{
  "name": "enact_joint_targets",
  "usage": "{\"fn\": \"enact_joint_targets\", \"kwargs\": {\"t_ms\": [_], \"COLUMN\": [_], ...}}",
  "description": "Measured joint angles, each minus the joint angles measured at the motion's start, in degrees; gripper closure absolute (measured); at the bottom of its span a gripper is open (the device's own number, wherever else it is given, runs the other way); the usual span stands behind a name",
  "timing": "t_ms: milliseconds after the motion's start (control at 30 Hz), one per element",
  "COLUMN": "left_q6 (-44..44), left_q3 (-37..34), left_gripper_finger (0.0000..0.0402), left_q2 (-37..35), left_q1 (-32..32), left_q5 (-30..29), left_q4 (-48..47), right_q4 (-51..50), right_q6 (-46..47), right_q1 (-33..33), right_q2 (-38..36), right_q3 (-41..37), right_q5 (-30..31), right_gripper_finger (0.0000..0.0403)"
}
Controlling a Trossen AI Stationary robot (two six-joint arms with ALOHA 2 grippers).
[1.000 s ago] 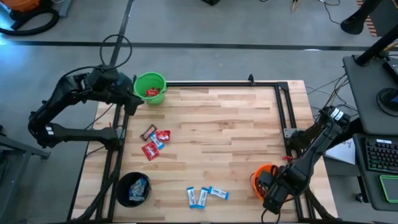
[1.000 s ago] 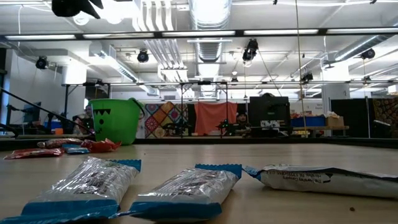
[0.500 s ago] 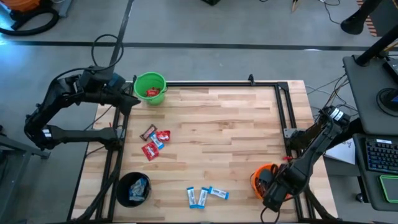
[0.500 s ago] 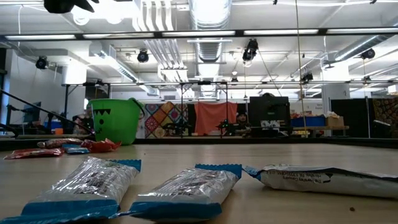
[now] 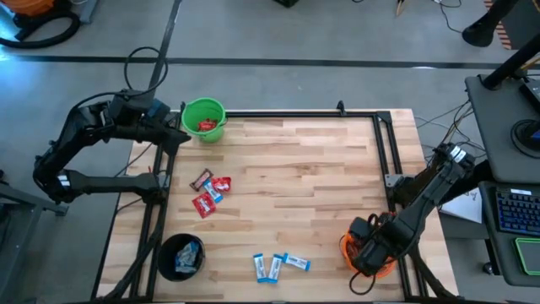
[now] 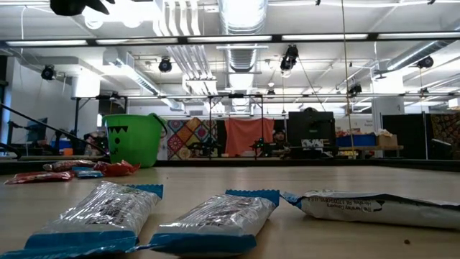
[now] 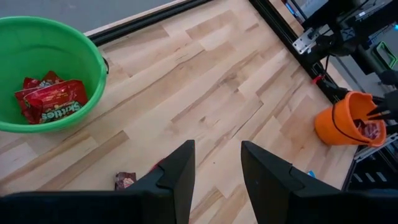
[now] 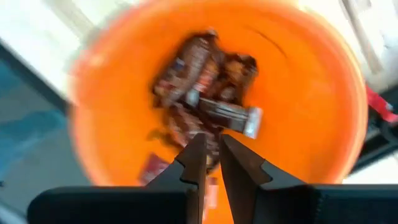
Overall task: Sort candy
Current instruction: Put the white chocolate into the black bucket
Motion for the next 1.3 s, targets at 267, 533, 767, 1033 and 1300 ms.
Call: {"fn": "enact_joint_targets", "kwargs": {"t_ms": [267, 533, 767, 1033, 1300], "left_q6": [1.1, 4.1, 5.8, 6.1, 5.5], "left_q3": [0.0, 0.0, 0.0, 0.0, 0.0], "left_gripper_finger": [0.0288, 0.0288, 0.0288, 0.0288, 0.0288], "left_q2": [-0.3, -0.4, -0.7, -1.2, -1.4], "left_q1": [0.0, 0.0, 0.0, 0.0, 0.0], "left_q5": [0.0, 1.4, 1.4, 1.4, 1.1], "left_q4": [0.0, -0.1, -1.7, -2.4, -2.7], "right_q4": [0.3, 0.8, 10.4, 28.3, 25.9], "right_q6": [-9.0, -23.3, -42.2, -55.4, -47.9], "right_q1": [-7.2, -17.8, -23.8, -24.6, -29.9], "right_q2": [0.0, 0.0, 0.2, 0.2, 0.2], "right_q3": [4.9, 5.5, 5.5, 5.5, 5.5], "right_q5": [0.5, 0.5, 10.6, 14.4, 10.1], "right_gripper_finger": [0.0364, 0.0364, 0.0364, 0.0364, 0.0364]}}
